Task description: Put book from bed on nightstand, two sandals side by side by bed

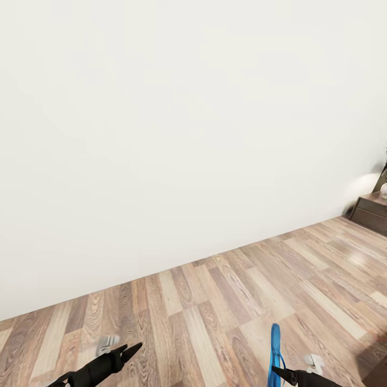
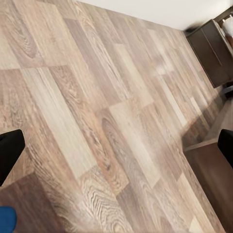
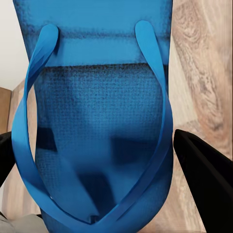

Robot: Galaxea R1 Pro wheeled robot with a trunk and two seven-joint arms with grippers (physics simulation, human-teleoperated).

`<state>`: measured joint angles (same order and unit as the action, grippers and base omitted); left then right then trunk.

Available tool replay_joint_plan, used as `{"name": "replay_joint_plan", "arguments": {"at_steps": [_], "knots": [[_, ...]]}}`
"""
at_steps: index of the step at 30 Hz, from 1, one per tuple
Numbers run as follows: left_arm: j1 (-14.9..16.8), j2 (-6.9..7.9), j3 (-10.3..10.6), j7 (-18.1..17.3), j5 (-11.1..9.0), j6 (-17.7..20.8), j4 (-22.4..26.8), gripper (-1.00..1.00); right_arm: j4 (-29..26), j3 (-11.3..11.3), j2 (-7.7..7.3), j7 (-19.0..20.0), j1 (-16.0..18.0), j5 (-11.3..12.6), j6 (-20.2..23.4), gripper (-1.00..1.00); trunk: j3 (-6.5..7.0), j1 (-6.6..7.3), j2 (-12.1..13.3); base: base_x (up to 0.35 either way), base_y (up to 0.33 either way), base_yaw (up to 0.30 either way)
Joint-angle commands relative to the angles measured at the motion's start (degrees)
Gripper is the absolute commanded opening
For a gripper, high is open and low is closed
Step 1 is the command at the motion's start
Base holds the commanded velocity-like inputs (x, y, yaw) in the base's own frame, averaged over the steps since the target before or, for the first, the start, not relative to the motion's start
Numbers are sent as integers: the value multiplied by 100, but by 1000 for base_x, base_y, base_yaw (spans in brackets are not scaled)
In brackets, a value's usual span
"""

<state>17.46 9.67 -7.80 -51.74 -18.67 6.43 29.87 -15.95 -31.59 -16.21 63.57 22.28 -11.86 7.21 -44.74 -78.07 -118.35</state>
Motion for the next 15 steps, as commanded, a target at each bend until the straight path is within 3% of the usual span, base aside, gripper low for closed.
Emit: {"name": "replay_joint_plan", "arguments": {"at_steps": [1,6,15], "knots": [[3,0,-11,-27,-34,60,1,100,-5,-50,4,24,4,-37,61,-100,-6,1,-3,0,-260,0],[3,0,-11,-27,-37,60,1,100,-5,-49,4,24,4,-36,61,-100,-6,1,-3,0,-183,0],[3,0,-19,-24,-40,60,1,100,-5,-52,4,24,4,-36,61,-100,-6,1,-3,0,-18,0]]}}
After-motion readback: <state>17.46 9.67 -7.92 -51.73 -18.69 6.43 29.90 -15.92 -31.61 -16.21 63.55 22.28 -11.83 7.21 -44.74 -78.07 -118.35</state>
